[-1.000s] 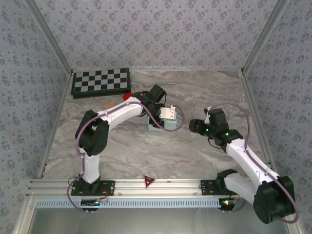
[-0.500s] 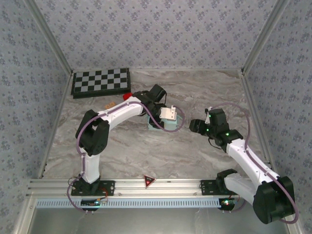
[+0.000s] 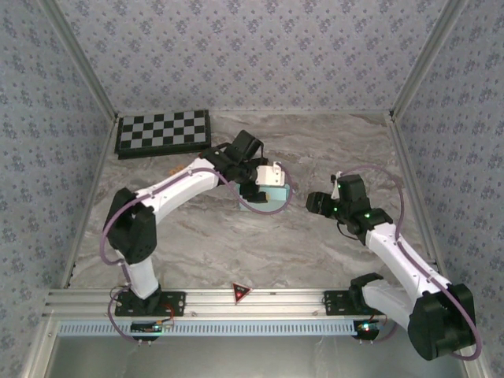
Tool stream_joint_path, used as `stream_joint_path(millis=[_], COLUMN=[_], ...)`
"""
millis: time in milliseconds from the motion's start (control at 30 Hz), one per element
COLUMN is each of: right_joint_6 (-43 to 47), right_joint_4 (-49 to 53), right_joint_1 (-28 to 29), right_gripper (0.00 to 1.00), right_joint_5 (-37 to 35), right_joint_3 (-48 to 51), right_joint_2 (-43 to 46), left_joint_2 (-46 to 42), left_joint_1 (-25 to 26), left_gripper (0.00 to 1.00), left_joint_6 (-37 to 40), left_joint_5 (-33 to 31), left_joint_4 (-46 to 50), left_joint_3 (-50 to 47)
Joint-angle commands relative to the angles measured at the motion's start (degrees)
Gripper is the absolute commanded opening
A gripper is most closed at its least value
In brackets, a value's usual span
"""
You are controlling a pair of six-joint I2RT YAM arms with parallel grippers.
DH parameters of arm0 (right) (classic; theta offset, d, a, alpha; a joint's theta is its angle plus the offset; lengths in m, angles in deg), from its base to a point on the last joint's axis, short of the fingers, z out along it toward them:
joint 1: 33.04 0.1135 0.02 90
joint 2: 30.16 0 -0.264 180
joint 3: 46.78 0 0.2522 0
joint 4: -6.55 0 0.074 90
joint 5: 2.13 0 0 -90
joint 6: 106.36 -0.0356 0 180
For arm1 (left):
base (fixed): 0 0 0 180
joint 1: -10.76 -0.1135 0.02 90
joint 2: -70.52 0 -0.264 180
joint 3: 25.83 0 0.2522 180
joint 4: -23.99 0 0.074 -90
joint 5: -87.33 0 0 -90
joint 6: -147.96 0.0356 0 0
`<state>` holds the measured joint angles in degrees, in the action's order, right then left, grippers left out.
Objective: Fold the paper box
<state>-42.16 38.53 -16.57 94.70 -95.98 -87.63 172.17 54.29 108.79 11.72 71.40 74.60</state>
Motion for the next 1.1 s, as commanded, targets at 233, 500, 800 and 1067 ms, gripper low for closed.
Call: stream_joint_path(millis=[233, 500, 800, 1067], right_joint_6=[7.49, 11.27, 13.94, 15.76], right_joint_4=[2.65, 3.94, 5.08, 4.64], right_joint_1=[-0.35, -0.15, 1.92, 5.15], right_gripper=[0.7, 0.69, 0.64, 0.57], right_joint_5=[1.65, 3.74, 7.92, 11.16], right_joint_3=[-6.77, -10.47, -15.65, -18.32], right_joint_2=[-3.64, -6.28, -11.1, -14.71], left_joint_2=[-10.83, -17.27, -23.0, -20.9], left_joint_1=[-1.61, -4.76, -10.99, -11.73], left_gripper=[0.77, 0.76, 0.75, 0.6], left_joint_6=[-26.02, -48.35, -62.13, -60.58], left_joint_5=[-11.17, -22.32, -9.3, 1.83], left_joint_4=[-12.9, -12.19, -8.91, -8.82], left_joint_3=[-7.95, -12.49, -18.32, -20.99])
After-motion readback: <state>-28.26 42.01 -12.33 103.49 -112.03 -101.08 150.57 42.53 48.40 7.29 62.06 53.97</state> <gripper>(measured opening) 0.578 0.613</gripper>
